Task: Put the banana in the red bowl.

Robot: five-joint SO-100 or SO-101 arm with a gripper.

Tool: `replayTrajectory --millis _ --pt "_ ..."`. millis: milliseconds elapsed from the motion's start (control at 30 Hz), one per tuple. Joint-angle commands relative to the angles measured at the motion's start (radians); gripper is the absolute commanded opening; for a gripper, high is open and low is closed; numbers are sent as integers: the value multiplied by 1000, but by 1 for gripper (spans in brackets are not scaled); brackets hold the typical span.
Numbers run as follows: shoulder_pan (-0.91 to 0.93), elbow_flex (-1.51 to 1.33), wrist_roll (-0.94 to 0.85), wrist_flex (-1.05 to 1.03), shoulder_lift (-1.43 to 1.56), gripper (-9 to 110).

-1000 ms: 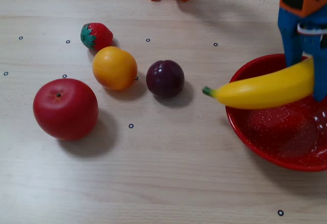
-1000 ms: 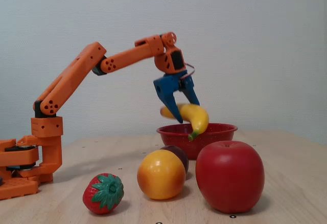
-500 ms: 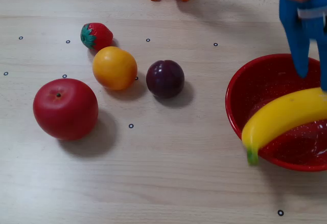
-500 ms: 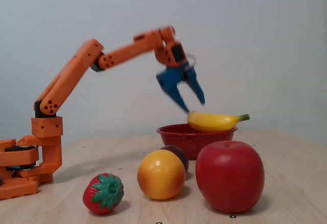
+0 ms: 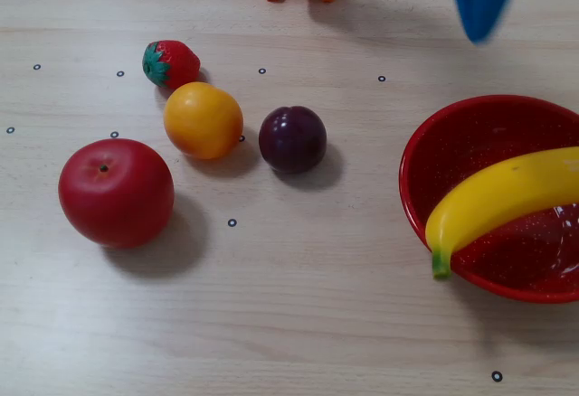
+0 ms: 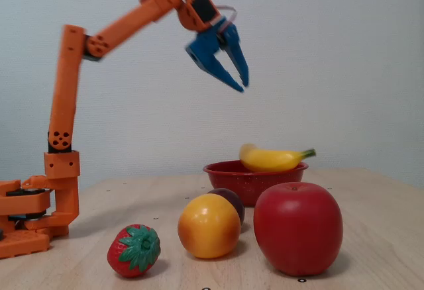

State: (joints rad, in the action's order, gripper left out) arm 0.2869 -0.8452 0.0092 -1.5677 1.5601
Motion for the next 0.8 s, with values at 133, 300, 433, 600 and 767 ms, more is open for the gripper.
replayTrajectory --millis 133,300,433,600,767 --pt "-146 -471 -63 181 509 0" --pt "-236 -785 -100 193 764 0" --pt "-301 -1040 -132 253 957 0" --pt "-350 -1436 -158 362 1282 0" --pt "-376 -1730 -183 407 1532 0"
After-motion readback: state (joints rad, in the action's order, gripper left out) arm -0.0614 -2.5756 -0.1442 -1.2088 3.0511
